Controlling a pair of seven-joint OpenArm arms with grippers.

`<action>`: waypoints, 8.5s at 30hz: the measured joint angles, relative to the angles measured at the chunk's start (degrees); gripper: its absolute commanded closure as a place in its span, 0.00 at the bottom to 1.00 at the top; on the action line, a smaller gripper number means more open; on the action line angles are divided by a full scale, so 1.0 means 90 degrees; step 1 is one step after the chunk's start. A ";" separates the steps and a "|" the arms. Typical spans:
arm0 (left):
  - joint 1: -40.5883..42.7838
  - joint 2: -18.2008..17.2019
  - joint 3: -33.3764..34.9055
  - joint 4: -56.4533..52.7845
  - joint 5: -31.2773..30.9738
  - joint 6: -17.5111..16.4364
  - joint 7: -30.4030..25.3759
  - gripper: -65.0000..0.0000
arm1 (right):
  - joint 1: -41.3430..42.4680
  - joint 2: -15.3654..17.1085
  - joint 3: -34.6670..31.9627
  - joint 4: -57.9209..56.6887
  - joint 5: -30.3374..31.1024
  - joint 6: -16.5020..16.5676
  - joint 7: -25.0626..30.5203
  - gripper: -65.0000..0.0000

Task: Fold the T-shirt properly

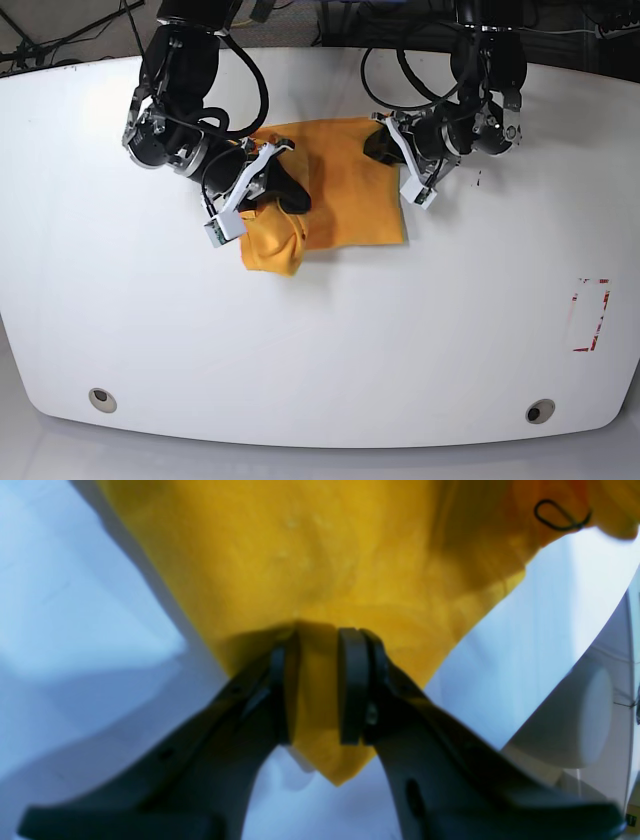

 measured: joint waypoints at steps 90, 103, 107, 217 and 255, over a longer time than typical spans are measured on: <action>0.0461 -0.1365 -0.1991 0.1707 -0.1316 -0.1076 0.0214 0.82 | 0.0032 0.1528 -0.4136 -0.0755 -0.0114 -0.0493 0.1156 0.13; 0.0304 -0.1545 -0.0165 0.2033 -0.0476 -0.1078 0.0206 0.82 | 0.0158 0.1537 -0.1693 -0.0420 -0.0112 -0.0495 0.1192 0.13; 0.0238 -0.1115 0.0170 0.2040 0.0024 -0.1078 0.0187 0.82 | 0.0634 0.1729 -0.1326 -0.1076 -0.0087 -0.0486 0.1175 0.22; 0.0039 -0.1440 -0.1996 -0.0750 0.0753 -0.0117 -0.1654 0.54 | -0.0585 0.2232 -0.2030 -0.0444 -0.1557 -0.0058 0.2715 0.67; 0.1144 -0.1418 -0.3929 0.0984 0.3133 -0.0231 -0.4437 0.54 | -0.1355 0.2424 -0.1071 0.0272 -0.3672 -0.0024 0.4095 0.67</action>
